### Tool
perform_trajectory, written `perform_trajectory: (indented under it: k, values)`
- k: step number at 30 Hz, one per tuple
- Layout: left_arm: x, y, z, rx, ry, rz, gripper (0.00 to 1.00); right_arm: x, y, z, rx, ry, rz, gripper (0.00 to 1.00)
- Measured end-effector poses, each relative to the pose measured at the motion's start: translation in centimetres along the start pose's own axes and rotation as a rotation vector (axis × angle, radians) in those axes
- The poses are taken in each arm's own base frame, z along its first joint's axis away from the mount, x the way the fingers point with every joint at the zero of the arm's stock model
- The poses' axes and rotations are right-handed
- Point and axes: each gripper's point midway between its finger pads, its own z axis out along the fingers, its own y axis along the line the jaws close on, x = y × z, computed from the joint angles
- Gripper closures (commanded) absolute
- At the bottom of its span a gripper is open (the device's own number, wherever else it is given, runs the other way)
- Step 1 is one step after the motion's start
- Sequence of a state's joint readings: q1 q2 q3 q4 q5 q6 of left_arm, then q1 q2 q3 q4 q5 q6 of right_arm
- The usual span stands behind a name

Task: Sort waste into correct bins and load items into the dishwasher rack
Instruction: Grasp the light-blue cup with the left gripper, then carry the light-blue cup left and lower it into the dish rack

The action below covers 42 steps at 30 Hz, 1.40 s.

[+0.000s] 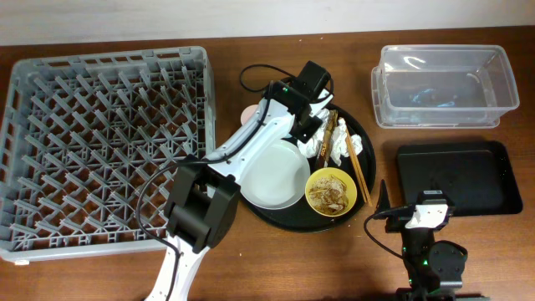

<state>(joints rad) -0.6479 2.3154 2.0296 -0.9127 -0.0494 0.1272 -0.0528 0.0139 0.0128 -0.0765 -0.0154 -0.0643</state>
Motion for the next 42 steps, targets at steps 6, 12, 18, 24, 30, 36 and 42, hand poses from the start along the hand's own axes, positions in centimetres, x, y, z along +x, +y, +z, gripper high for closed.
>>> perform_trajectory:
  k: [6, 12, 18, 24, 30, 36, 42]
  values:
    - [-1.6, 0.0, -2.7, 0.013, -0.023, -0.031, 0.99, 0.0, 0.0, 0.0, 0.000, 0.000, 0.000, 0.01]
    - [-5.8, 0.6, -9.0, 0.025, -0.150, -0.084, 0.99, 0.0, 0.0, 0.0, 0.000, 0.000, 0.000, 0.01]
    - [-6.7, 4.8, -16.8, 0.032, -0.240, -0.287, 0.99, 0.0, 0.0, 0.0, 0.000, 0.000, 0.000, 0.01]
    - [-1.3, 16.8, -18.9, 0.173, -0.230, -0.688, 0.99, 0.0, 0.0, 0.0, 0.000, 0.000, 0.000, 0.01]
    - [6.5, 24.2, -19.9, 0.344, -0.161, -1.011, 0.99, 0.0, 0.0, 0.0, 0.000, 0.000, 0.000, 0.01]
    - [11.6, 28.3, -21.1, 0.441, -0.175, -1.153, 0.99, 0.0, 0.0, 0.0, 0.000, 0.000, 0.000, 0.01]
    - [13.8, 30.2, -20.0, 0.660, -0.227, -1.226, 0.99, 0.0, 0.0, 0.0, 0.000, 0.000, 0.000, 0.01]
